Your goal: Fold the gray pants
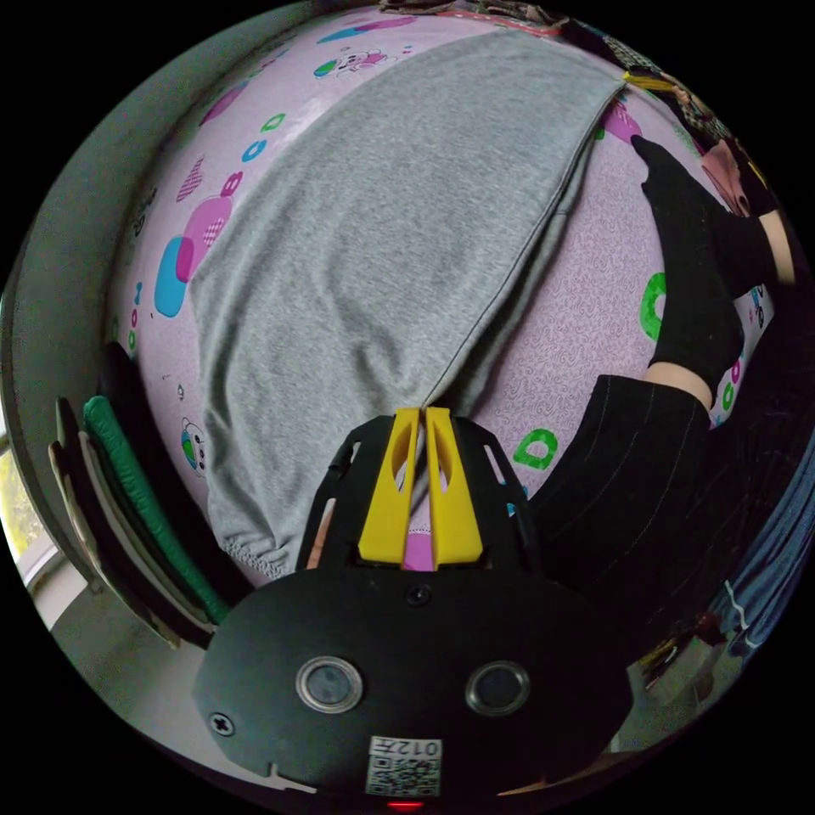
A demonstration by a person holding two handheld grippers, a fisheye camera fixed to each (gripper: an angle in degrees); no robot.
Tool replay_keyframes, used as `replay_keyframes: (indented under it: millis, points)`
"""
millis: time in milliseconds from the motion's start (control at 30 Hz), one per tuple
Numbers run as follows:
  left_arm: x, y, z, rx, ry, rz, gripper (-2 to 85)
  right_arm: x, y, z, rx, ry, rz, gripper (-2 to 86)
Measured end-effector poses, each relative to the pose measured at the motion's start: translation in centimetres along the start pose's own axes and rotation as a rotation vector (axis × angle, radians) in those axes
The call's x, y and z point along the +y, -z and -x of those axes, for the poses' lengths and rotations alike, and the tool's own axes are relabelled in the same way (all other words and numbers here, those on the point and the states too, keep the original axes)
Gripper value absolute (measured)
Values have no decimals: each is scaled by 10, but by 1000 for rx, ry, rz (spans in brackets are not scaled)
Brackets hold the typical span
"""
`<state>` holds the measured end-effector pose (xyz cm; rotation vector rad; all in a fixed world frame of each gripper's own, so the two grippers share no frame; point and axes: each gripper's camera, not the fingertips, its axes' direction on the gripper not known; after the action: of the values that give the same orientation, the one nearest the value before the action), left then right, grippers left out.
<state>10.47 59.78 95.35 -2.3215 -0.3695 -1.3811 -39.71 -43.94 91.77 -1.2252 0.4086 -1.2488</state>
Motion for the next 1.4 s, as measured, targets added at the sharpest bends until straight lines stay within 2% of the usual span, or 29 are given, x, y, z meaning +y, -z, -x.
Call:
replay_keyframes:
  millis: [67,167,333,467,533,667,733,867,1000,1100,1167,1400]
  points:
    - [1,2,2,-5,0,-4,0,2,7,6,12,35,-17,2]
    - [6,12,13,-12,31,-35,0,1,27,32,-75,122,-50,-3]
    - [25,48,46,-44,152,-166,0,4,83,105,-281,350,-162,-6]
    - [46,67,51,-35,143,-264,0,13,102,114,-321,401,-241,-7]
    - [43,58,41,17,56,-228,0,12,86,94,-260,347,-211,-7]
    - [15,13,16,46,-93,-16,0,6,35,49,-156,219,-61,-6]
    - [3,-2,14,66,-111,44,0,7,12,29,-116,160,-34,-6]
    - [-14,-17,14,69,-142,129,0,9,-2,32,-54,182,-19,-6]
    - [-9,-8,21,48,-135,102,0,22,3,60,-56,290,-39,-6]
    - [-7,-14,26,81,-123,96,0,32,-13,72,58,353,-10,-6]
    - [-9,-26,29,99,-115,117,0,34,-33,70,106,333,43,-5]
    - [-10,-32,27,36,-181,157,0,47,-72,82,47,287,34,-4]
